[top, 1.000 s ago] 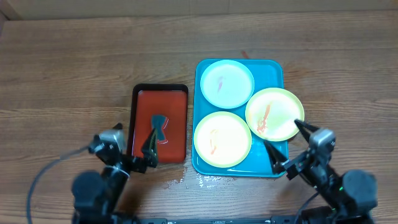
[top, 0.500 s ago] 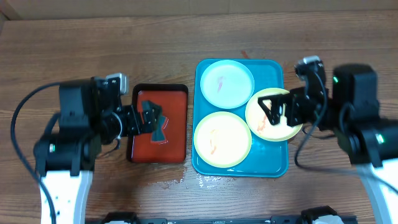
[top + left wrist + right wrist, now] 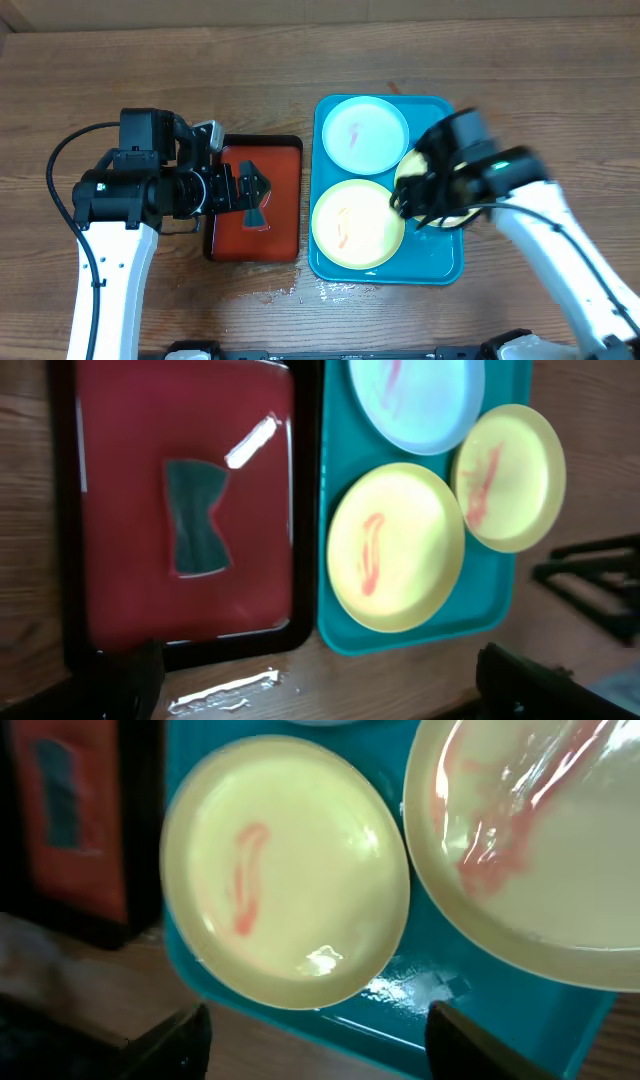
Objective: Clean dirty plates on tray and stack at the side
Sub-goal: 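Move the right gripper to the yellow plates and pinch the front plate's rim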
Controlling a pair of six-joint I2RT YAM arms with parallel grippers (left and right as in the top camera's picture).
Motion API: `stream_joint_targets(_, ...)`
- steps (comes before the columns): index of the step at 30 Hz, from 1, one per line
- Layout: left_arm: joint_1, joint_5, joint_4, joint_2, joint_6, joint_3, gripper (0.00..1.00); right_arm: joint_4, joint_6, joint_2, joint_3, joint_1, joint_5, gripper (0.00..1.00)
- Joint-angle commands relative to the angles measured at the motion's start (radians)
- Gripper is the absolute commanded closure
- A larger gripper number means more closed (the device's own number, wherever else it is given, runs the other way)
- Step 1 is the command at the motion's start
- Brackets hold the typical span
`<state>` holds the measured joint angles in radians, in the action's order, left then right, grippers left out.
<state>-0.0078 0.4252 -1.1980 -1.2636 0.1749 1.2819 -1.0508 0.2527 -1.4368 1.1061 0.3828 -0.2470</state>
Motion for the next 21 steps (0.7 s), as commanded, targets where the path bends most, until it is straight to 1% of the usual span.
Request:
stream_joint_targets(1,-0.006,-0.066,0.002,-0.005,-0.034,0.021,0.00,0.083,0.171,-0.020,-0.117,0.047,0.123,0.33)
stream_joint_targets(2,-0.006,-0.061,0.007,-0.005,-0.032,0.021,0.00,0.116,0.188,-0.026,-0.145,0.047,0.117,0.35)
stream_joint_targets(5,-0.006,0.014,0.018,-0.006,-0.030,0.021,0.00,0.185,0.190,-0.049,-0.196,0.047,0.112,0.41)
stream_joint_targets(6,-0.006,0.006,0.021,-0.006,-0.030,0.021,0.00,0.203,0.190,-0.058,-0.208,0.047,0.112,0.44)
stream_joint_targets(8,-0.006,-0.055,0.018,-0.008,-0.026,0.019,0.00,0.231,0.190,-0.078,-0.225,0.047,0.111,0.46)
stream_joint_targets(10,-0.006,-0.101,0.023,-0.011,-0.001,0.009,0.00,0.261,0.190,-0.097,-0.237,0.047,0.094,0.52)
stream_joint_targets(11,-0.006,-0.105,0.026,-0.016,0.009,0.003,0.00,0.278,0.190,-0.108,-0.242,0.047,0.088,0.52)
stream_joint_targets(12,-0.007,-0.104,0.028,-0.021,0.014,-0.003,0.01,0.294,0.189,-0.118,-0.246,0.047,0.090,0.56)
stream_joint_targets(13,-0.008,-0.106,0.028,-0.031,0.016,-0.008,0.02,0.312,0.189,-0.129,-0.249,0.047,0.101,0.66)
stream_joint_targets(14,-0.012,-0.114,0.027,-0.041,0.023,-0.016,0.04,0.324,0.190,-0.137,-0.249,0.047,0.109,0.78)
stream_joint_targets(15,-0.017,-0.124,0.028,-0.051,0.038,-0.025,0.06,0.333,0.198,-0.141,-0.249,0.047,0.116,0.83)
stream_joint_targets(17,-0.032,-0.122,0.041,-0.077,0.067,-0.052,0.12,0.350,0.217,-0.142,-0.249,0.047,0.133,0.87)
stream_joint_targets(19,-0.059,-0.122,0.069,-0.108,0.093,-0.092,0.17,0.356,0.245,-0.142,-0.248,0.047,0.154,0.94)
stream_joint_targets(21,-0.093,-0.122,0.111,-0.145,0.095,-0.135,0.22,0.354,0.266,-0.142,-0.249,0.047,0.179,0.96)
